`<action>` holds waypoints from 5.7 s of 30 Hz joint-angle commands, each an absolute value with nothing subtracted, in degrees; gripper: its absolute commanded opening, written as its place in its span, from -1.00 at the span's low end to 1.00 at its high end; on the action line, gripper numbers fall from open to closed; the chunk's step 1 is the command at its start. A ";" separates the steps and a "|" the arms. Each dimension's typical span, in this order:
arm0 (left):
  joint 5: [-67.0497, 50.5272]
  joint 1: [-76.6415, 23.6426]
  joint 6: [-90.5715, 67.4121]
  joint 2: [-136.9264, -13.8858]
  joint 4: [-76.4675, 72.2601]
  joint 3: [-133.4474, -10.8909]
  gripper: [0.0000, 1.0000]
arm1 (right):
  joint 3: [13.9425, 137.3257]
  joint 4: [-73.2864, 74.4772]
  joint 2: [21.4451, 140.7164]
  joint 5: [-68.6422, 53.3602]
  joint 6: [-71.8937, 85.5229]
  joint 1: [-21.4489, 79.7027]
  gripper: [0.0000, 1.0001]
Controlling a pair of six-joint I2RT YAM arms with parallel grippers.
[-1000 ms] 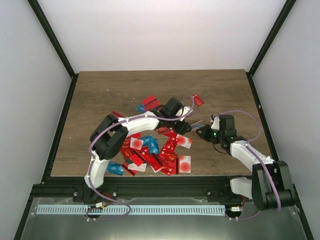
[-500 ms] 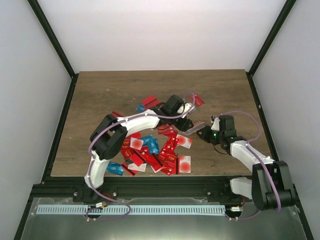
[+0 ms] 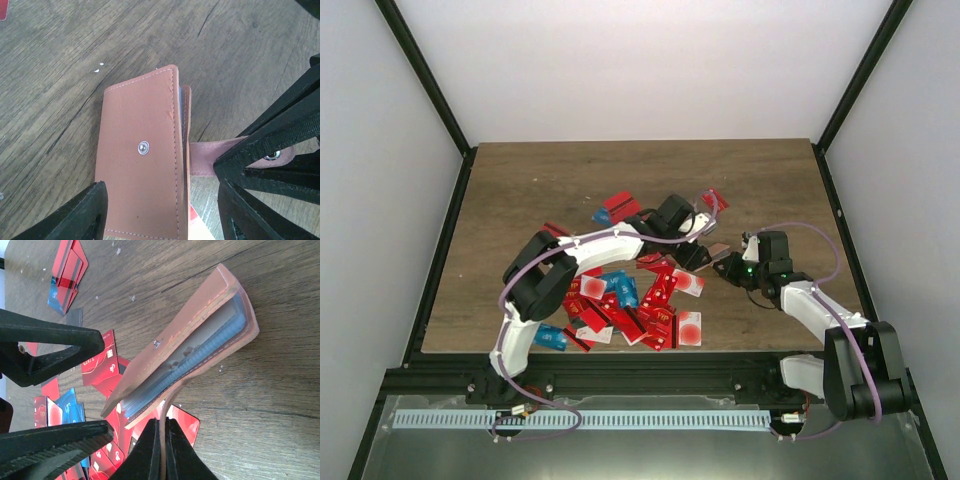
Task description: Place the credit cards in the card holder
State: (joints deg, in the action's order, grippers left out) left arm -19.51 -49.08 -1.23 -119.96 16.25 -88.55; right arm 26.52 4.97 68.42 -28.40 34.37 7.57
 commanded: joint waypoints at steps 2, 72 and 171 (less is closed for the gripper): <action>-17.47 -50.15 1.26 -122.41 17.69 -90.58 0.27 | 28.21 5.53 67.71 -27.77 33.57 7.03 -0.99; -13.37 -43.92 -35.70 -116.74 3.46 -72.93 -0.92 | 39.47 6.59 86.74 -23.01 35.95 1.93 -0.36; 4.39 -46.89 -52.32 -56.19 36.08 -28.04 0.04 | 48.31 5.64 92.45 -31.15 31.49 44.20 -0.27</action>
State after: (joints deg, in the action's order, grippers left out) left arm 4.01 -46.11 -48.40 -59.09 33.54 -30.20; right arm 45.80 6.81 89.93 -32.80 30.87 40.97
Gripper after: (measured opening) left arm 0.534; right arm 0.362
